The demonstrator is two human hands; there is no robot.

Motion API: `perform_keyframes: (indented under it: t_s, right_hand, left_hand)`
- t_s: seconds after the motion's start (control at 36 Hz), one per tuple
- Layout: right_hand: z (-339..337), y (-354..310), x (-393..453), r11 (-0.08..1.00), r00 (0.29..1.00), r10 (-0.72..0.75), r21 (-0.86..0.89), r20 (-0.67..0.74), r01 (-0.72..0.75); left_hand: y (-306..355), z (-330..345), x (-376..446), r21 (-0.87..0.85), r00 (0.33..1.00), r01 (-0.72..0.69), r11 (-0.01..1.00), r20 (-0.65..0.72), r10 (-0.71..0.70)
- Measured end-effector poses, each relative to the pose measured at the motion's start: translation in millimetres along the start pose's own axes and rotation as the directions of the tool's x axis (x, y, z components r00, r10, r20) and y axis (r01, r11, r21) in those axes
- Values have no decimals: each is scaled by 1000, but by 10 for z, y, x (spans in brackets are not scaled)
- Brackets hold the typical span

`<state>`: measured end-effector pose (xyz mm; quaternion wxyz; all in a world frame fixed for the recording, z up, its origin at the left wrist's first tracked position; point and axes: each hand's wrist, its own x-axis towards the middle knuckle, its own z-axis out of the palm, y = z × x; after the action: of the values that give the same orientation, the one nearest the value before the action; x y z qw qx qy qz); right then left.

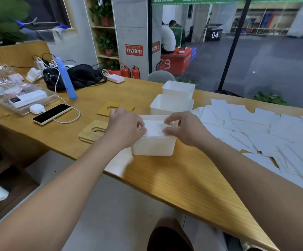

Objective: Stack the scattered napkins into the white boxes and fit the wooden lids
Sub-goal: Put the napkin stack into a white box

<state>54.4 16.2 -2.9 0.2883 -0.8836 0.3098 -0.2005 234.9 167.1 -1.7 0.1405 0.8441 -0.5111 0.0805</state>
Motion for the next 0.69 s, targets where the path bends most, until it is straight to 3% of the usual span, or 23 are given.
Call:
perform_keyframes:
  t_s: [0.08, 0.17, 0.33, 0.69]
  right_hand:
    - [-122, 43, -86, 996, 999, -30, 83, -32, 33]
    - [-248, 104, -222, 993, 995, -70, 92, -70, 76]
    - [-572, 437, -648, 990, 989, -71, 108, -132, 85]
    - [-1161, 1736, -1502, 980, 967, 193, -8, -166, -197]
  left_hand:
    - [137, -13, -30, -17, 990, -67, 998, -123, 65]
    - [387, -64, -46, -144, 974, -163, 976, -179, 137]
    - [1109, -29, -43, -389, 967, -254, 885, -71, 246]
    - [2289, 878, -13, -414, 924, -286, 864, 119, 363]
